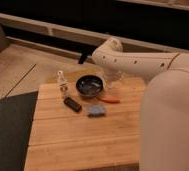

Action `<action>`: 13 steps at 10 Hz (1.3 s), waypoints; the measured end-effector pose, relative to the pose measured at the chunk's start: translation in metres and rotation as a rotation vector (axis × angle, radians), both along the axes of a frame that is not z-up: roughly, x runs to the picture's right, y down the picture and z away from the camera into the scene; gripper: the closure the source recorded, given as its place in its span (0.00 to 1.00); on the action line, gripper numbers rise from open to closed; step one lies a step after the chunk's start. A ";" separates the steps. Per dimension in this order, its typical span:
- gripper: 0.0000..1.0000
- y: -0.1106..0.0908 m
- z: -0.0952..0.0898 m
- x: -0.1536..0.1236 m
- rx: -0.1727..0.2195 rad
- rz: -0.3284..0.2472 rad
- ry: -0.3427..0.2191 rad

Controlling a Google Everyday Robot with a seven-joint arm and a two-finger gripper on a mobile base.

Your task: Place the pepper on the white sponge

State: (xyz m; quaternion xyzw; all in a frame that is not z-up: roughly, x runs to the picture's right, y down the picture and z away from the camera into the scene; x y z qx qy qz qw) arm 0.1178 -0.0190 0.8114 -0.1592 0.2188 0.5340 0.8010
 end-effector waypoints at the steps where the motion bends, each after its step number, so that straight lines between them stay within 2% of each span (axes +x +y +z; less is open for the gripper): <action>1: 0.35 -0.001 0.015 -0.003 -0.007 0.006 -0.067; 3: 0.35 -0.002 0.027 -0.004 -0.008 0.015 -0.126; 5: 0.35 -0.002 0.029 -0.007 -0.009 0.013 -0.138; 6: 0.35 0.004 0.029 -0.008 -0.028 -0.007 -0.140; 7: 0.35 0.018 0.027 -0.006 -0.070 -0.041 -0.140; 9: 0.35 0.070 0.008 0.002 -0.247 -0.187 -0.144; 11: 0.35 0.091 -0.005 0.012 -0.349 -0.265 -0.152; 13: 0.35 0.093 -0.007 0.014 -0.362 -0.272 -0.154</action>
